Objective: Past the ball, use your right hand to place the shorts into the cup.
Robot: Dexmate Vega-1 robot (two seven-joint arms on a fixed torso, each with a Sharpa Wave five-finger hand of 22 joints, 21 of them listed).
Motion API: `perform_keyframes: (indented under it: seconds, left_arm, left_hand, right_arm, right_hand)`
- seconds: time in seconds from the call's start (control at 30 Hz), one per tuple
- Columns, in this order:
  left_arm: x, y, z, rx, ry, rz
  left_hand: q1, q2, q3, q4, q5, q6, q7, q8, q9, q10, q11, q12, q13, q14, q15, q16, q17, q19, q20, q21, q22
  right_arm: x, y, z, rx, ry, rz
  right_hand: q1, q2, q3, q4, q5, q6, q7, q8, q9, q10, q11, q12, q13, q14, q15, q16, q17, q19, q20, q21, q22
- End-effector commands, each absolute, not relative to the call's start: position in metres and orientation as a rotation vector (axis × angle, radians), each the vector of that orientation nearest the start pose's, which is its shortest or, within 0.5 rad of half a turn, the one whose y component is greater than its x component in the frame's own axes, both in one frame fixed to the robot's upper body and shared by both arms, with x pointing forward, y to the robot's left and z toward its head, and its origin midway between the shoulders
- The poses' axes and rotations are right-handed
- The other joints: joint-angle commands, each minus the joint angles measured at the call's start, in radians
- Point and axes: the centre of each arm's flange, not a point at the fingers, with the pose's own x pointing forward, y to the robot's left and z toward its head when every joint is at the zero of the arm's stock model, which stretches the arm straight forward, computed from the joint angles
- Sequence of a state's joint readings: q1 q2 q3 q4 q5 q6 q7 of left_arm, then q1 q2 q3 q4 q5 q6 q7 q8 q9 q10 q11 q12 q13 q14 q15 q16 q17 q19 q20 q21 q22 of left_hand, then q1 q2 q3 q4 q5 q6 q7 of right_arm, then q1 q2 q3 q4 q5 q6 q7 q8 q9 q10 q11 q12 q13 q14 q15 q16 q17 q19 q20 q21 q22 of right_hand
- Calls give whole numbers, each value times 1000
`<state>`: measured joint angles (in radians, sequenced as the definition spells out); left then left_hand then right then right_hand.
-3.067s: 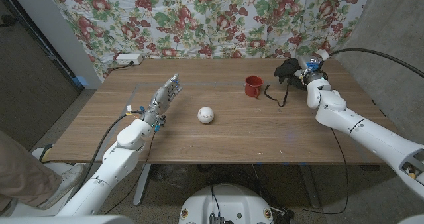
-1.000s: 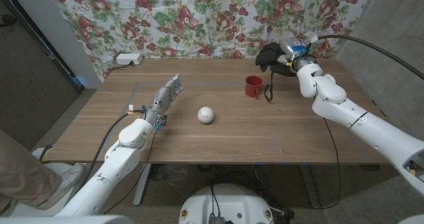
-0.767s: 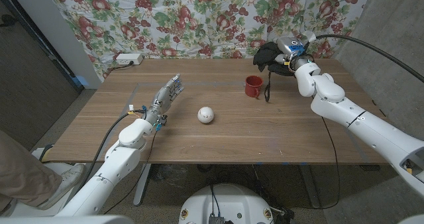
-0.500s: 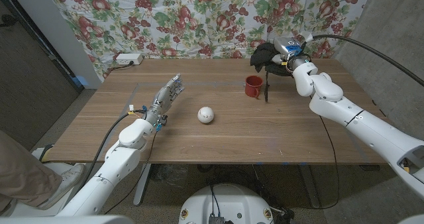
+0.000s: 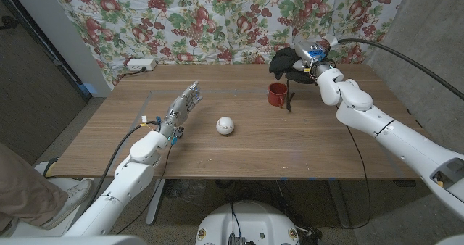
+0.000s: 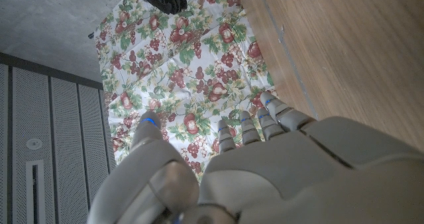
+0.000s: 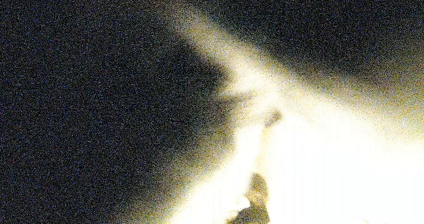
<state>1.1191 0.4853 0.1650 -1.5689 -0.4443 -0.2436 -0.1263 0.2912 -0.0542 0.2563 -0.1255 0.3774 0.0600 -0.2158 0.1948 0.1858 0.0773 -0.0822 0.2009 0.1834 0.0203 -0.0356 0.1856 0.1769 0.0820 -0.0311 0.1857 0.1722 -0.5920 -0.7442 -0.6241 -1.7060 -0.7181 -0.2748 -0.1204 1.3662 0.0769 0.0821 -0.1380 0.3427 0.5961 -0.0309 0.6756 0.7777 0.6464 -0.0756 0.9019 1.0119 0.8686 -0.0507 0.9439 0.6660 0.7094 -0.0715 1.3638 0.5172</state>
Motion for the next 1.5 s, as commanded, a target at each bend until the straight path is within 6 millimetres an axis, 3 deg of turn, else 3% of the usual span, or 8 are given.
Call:
perform_keyframes:
  seconds: [0.03,1.5]
  left_arm:
    - [581,291,-68,104,-618,-253]
    - [583,291,-65,106,-612,-251]
  left_hand:
    - [-2,5,5,-4,-4,5,-3,2,4,11,-2,2,6,0,-50,2,3,5,-52,9,3]
    - [0,6,7,-6,-6,9,-4,2,4,14,-2,3,6,2,-50,3,3,6,-52,9,3]
  right_arm:
    - [605,-222,127,-1489,-807,-328]
    - [639,-214,113,-1418,-791,-330]
  right_hand:
    - [36,49,20,4,-4,5,-2,8,1,52,-53,1,9,53,-179,6,-1,1,-123,-5,1]
    - [23,47,44,0,-20,8,-6,16,1,53,-55,-13,16,50,-179,5,6,-12,-121,10,-16]
